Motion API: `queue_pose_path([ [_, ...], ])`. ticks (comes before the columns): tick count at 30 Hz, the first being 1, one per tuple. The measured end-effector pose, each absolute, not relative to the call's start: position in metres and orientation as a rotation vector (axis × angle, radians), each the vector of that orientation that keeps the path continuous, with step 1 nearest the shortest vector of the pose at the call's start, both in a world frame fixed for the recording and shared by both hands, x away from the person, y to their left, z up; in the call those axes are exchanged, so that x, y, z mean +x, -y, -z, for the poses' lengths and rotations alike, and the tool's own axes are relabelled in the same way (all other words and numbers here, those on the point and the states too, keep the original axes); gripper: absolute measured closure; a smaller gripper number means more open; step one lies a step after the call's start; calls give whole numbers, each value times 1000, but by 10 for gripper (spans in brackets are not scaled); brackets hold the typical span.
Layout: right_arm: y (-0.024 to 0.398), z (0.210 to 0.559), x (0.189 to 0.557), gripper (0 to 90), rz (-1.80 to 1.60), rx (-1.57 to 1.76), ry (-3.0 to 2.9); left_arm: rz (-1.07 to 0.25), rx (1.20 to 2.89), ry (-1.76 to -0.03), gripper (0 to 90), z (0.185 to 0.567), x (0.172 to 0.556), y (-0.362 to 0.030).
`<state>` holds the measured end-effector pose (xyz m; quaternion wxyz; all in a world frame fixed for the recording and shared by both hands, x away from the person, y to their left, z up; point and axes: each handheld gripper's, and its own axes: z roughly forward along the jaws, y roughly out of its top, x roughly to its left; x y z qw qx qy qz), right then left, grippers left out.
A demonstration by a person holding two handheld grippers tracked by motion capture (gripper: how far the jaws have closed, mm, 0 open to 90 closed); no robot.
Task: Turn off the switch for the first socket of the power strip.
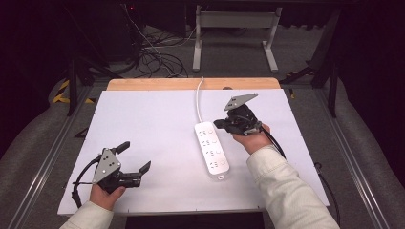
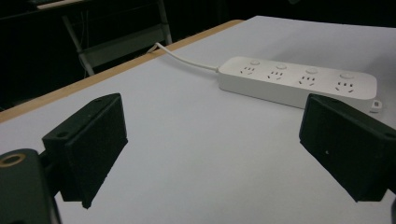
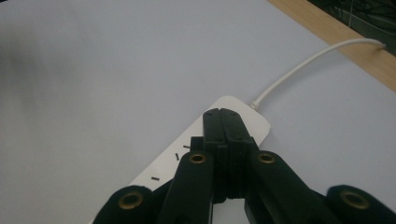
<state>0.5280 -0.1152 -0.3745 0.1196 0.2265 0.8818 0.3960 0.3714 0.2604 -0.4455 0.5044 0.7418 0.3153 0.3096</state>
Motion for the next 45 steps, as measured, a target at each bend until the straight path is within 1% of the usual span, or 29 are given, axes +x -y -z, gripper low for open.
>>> queue_pose_path([
  [9,105,388,542,900,-1068,631,-2605,-749,1789,-761,78,446,372,-261],
  [19,97,408,561,900,-979,708,-2664,-746,1799,-763,79,446,372,-261],
  [45,81,437,576,900,-910,778,-2705,-746,1803,-762,79,446,372,-261],
])
